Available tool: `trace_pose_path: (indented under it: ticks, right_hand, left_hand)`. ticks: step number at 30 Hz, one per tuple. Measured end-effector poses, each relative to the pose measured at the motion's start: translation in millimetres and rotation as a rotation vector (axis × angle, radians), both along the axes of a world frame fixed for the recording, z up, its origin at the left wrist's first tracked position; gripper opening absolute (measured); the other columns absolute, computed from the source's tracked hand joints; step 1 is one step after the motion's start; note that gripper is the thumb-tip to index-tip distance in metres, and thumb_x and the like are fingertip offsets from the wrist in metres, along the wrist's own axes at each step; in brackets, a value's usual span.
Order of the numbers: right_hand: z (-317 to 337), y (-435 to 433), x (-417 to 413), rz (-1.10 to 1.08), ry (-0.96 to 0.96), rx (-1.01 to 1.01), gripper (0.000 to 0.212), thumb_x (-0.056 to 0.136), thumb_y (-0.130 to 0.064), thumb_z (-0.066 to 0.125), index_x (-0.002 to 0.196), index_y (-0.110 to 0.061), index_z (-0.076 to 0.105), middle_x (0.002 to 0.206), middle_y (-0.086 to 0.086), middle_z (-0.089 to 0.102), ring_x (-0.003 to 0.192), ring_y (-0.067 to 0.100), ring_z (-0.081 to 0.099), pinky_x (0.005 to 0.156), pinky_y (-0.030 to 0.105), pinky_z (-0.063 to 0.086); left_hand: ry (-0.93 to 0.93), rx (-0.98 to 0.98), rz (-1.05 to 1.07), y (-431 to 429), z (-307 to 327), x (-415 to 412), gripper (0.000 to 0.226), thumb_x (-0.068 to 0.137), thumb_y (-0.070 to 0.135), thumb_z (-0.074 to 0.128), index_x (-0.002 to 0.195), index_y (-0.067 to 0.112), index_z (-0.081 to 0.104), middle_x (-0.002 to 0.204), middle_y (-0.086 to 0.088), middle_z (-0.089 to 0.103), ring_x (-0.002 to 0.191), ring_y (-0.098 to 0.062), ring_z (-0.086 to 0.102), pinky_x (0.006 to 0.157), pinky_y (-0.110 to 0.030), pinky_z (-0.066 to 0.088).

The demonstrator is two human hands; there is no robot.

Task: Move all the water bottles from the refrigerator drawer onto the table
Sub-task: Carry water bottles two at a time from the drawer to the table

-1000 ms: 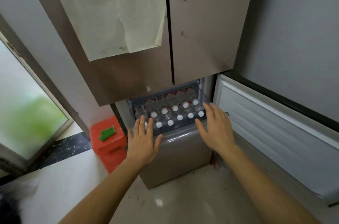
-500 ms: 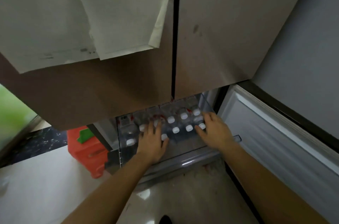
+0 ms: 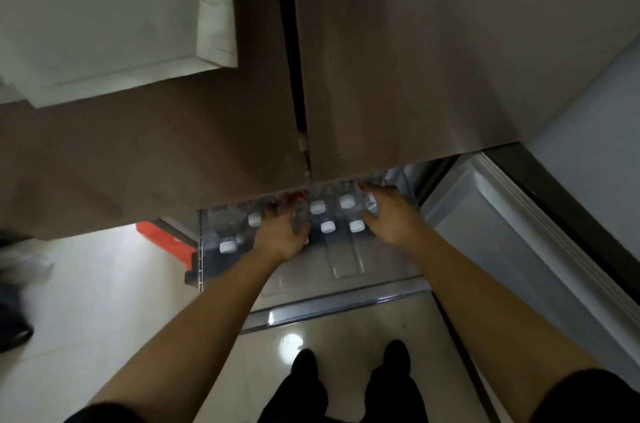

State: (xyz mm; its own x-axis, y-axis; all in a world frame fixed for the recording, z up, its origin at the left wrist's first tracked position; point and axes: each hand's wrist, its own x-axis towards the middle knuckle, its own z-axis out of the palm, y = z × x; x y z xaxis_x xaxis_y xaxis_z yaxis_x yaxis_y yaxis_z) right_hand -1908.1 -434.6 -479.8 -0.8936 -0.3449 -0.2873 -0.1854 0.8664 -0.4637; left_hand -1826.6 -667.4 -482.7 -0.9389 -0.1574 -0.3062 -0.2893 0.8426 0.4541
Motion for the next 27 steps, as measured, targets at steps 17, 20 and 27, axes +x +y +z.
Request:
trace_pose_path:
  ticks: [17, 20, 27]
  right_hand:
    - [9, 27, 31, 0.104, 0.051, 0.069, 0.039, 0.084, -0.035, 0.075, 0.113, -0.024, 0.052, 0.109, 0.011, 0.057, 0.095, 0.032, 0.060, 0.075, 0.034, 0.050]
    - [19, 25, 49, 0.052, 0.172, 0.041, 0.037, 0.086, -0.034, 0.075, 0.110, -0.020, 0.051, 0.105, 0.010, 0.063, 0.093, 0.030, 0.062, 0.070, 0.032, 0.047]
    - [67, 1, 88, -0.241, 0.499, -0.170, 0.026, 0.095, -0.035, 0.064, 0.109, -0.025, 0.044, 0.080, 0.007, 0.068, 0.070, 0.034, 0.065, 0.058, 0.030, 0.035]
  left_hand:
    - [-0.077, -0.006, 0.093, 17, 13, 28, 0.034, 0.092, 0.036, 0.058, 0.120, 0.022, 0.048, 0.120, -0.018, 0.053, 0.100, -0.039, 0.058, 0.081, -0.036, 0.049]
    - [0.093, -0.151, 0.053, 21, 30, 45, 0.041, 0.090, 0.038, 0.062, 0.124, 0.020, 0.047, 0.114, -0.020, 0.055, 0.096, -0.040, 0.059, 0.072, -0.040, 0.052]
    - [0.619, -0.213, 0.100, 9, 81, 73, 0.022, 0.081, 0.032, 0.076, 0.091, 0.023, 0.058, 0.072, -0.005, 0.064, 0.066, -0.032, 0.064, 0.051, -0.028, 0.032]
